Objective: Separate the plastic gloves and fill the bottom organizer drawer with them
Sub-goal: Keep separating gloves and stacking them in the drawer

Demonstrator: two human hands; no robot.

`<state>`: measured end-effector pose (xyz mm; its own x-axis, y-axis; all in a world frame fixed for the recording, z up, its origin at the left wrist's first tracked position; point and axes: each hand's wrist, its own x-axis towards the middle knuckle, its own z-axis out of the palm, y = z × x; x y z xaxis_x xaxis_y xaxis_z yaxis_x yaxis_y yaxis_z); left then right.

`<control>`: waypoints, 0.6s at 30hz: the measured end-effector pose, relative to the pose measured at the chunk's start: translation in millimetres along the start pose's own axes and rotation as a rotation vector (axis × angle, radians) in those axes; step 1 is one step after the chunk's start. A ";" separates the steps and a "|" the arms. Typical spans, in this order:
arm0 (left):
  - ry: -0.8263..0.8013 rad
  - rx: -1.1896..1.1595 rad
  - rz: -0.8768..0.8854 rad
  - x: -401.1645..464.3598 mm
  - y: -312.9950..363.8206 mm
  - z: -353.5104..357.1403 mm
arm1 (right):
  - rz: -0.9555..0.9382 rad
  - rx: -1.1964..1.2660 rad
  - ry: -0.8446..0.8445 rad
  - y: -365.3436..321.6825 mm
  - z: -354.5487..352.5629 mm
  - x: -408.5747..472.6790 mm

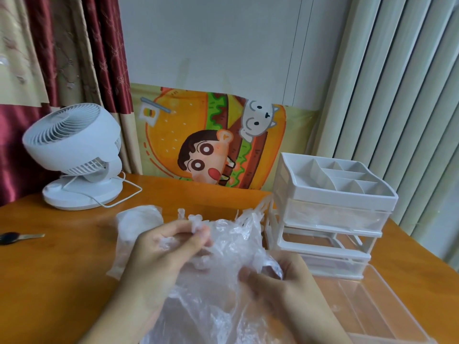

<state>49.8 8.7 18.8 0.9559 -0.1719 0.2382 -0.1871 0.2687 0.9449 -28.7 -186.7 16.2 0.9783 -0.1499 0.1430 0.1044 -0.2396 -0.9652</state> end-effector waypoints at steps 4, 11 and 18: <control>0.143 -0.086 0.057 3.6 0.3 -2.8 | 0.027 0.042 -0.001 3.5 2.0 1.7; 0.062 -0.096 -0.077 5.0 0.2 -7.6 | 0.097 0.237 0.013 8.0 0.9 1.2; -0.310 0.061 -0.134 -6.3 5.0 4.9 | 0.060 0.270 0.041 7.4 4.1 -0.4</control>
<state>41.7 6.4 23.1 0.8602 -0.4844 0.1595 -0.0871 0.1687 0.9818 -27.7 -184.5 8.1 0.9767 -0.1961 0.0874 0.0960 0.0348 -0.9948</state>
